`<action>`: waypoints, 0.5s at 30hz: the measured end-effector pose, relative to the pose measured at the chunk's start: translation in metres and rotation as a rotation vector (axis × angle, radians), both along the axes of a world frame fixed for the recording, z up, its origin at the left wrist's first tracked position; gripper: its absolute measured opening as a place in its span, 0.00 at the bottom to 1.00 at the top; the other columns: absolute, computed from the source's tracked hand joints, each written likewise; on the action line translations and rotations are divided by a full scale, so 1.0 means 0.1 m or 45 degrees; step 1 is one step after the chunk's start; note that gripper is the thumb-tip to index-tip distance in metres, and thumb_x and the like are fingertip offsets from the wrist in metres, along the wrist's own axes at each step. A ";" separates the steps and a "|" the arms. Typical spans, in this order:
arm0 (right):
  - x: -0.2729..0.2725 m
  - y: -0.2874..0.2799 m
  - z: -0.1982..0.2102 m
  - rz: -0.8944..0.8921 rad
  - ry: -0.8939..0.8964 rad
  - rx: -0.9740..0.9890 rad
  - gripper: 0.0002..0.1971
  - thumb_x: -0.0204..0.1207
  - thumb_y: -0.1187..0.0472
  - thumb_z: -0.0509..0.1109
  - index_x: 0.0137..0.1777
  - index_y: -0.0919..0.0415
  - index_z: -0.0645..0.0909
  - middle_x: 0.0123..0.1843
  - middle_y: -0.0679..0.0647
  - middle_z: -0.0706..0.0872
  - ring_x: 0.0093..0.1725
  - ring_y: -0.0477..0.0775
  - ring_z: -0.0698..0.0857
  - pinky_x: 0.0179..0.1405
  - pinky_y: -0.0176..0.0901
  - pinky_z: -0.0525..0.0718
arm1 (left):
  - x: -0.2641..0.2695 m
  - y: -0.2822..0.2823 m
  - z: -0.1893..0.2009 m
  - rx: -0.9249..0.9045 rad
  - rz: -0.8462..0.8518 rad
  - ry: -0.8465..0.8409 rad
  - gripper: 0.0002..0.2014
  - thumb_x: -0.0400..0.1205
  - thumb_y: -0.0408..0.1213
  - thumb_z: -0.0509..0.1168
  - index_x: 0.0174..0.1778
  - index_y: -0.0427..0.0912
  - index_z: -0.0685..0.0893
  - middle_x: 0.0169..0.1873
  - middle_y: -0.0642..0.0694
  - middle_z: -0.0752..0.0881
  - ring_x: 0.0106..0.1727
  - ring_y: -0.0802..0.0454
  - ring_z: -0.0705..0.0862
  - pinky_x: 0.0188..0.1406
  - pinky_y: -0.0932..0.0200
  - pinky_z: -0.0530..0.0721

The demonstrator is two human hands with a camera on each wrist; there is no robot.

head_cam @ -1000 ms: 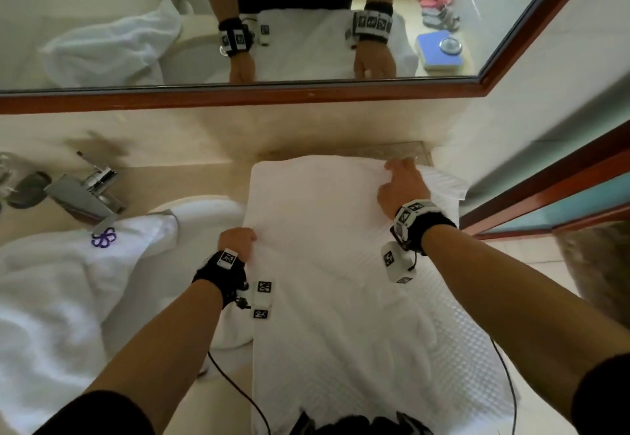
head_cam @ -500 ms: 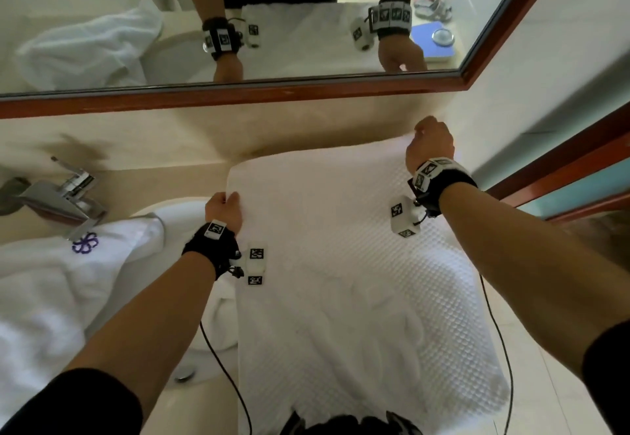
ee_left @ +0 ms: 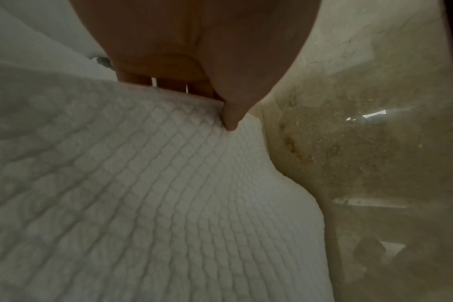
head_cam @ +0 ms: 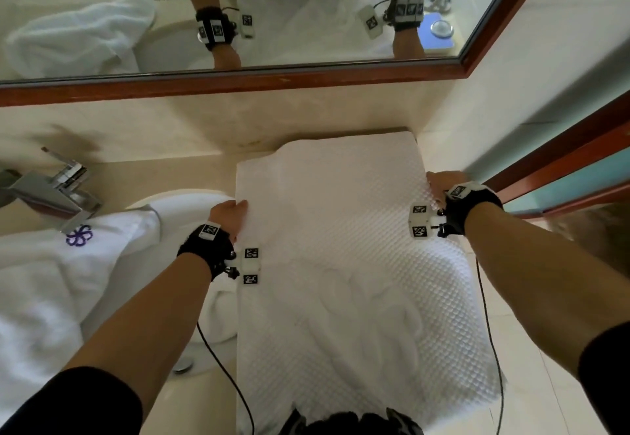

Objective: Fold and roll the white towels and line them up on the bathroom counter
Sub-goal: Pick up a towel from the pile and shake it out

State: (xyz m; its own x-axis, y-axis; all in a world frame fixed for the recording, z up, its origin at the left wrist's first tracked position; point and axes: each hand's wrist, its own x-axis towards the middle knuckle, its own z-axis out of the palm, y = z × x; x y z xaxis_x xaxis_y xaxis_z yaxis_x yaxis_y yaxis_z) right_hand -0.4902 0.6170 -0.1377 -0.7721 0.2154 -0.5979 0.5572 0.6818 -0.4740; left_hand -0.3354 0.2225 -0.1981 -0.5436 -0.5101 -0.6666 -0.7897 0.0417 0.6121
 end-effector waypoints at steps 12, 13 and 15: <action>0.01 0.01 -0.13 -0.240 0.071 -0.227 0.13 0.80 0.59 0.68 0.61 0.63 0.83 0.34 0.55 0.84 0.25 0.52 0.81 0.18 0.33 0.76 | 0.01 0.13 -0.05 -0.008 0.177 0.174 0.09 0.82 0.42 0.63 0.48 0.41 0.86 0.45 0.41 0.87 0.45 0.42 0.84 0.54 0.46 0.85; 0.01 -0.03 -0.04 -0.193 0.067 -0.184 0.12 0.81 0.59 0.67 0.60 0.64 0.83 0.37 0.57 0.86 0.28 0.53 0.82 0.20 0.35 0.78 | 0.00 0.15 -0.05 -0.025 0.179 0.180 0.11 0.83 0.41 0.63 0.51 0.39 0.86 0.45 0.40 0.86 0.44 0.42 0.83 0.51 0.50 0.84; -0.04 -0.01 -0.02 -0.067 0.070 -0.106 0.14 0.83 0.59 0.63 0.62 0.67 0.82 0.48 0.58 0.88 0.37 0.56 0.86 0.36 0.43 0.86 | 0.00 0.17 -0.04 -0.061 0.183 0.198 0.11 0.83 0.41 0.62 0.52 0.38 0.86 0.43 0.40 0.85 0.42 0.43 0.81 0.46 0.53 0.80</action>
